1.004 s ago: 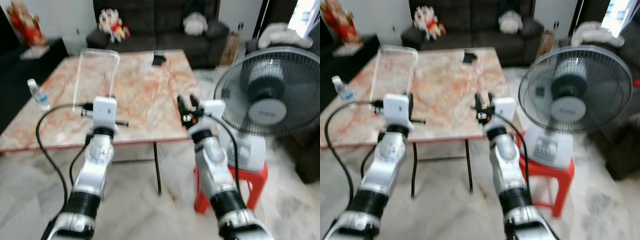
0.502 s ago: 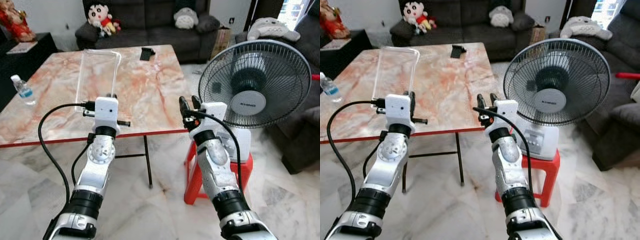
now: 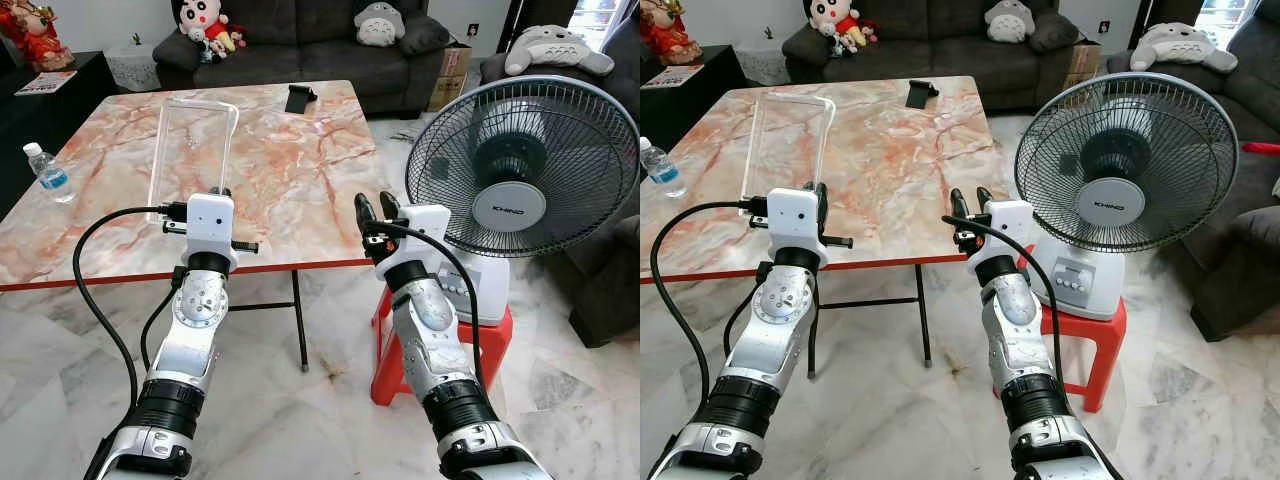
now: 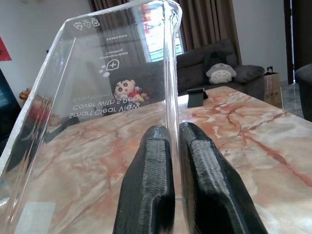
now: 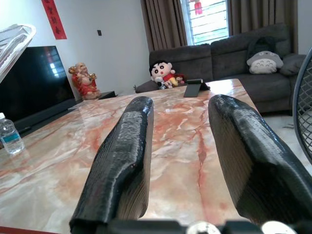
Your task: Picking trash to rubbish bin
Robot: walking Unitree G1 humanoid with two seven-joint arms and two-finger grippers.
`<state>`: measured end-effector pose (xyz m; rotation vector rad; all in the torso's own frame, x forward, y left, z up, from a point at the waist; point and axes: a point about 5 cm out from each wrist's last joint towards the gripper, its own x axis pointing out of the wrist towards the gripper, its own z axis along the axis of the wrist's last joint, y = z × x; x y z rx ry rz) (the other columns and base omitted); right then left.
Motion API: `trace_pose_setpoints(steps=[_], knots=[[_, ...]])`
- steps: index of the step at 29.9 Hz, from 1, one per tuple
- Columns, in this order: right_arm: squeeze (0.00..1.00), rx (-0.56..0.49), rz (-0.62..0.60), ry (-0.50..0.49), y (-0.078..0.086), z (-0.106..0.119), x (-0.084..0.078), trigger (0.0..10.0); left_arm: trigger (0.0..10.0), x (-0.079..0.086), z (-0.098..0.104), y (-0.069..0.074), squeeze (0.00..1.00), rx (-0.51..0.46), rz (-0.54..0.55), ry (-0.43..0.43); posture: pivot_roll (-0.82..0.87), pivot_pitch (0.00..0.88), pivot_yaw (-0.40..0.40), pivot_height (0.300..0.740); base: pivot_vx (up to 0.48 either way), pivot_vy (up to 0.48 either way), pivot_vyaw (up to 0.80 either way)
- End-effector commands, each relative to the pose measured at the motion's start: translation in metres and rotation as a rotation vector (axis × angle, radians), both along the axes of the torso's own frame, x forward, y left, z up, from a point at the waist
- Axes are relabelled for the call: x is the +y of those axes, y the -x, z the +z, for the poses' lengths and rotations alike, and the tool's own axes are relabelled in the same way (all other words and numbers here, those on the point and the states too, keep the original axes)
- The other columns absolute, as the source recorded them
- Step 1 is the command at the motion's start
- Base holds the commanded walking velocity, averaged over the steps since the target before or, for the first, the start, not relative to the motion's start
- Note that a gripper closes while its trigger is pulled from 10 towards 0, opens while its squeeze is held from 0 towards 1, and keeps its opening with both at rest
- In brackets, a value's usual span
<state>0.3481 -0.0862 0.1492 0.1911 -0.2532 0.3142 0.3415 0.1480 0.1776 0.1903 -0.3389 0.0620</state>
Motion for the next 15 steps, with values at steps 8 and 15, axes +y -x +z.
trace_pose_setpoints(steps=[8,15], knots=[[0.0,-0.008,0.026,0.026,0.0013,0.0003,0.0051,10.0,10.0,0.0051,-0.0008,0.0009,0.0,0.008,0.019,-0.011,0.03,0.001,0.037,0.74,0.0,0.0,0.22],[0.0,-0.007,0.03,0.019,0.0017,-0.0001,0.0049,10.0,10.0,0.0048,-0.0013,0.0008,0.0,0.009,0.018,-0.007,0.03,0.0,0.036,0.74,0.0,0.0,0.08]])
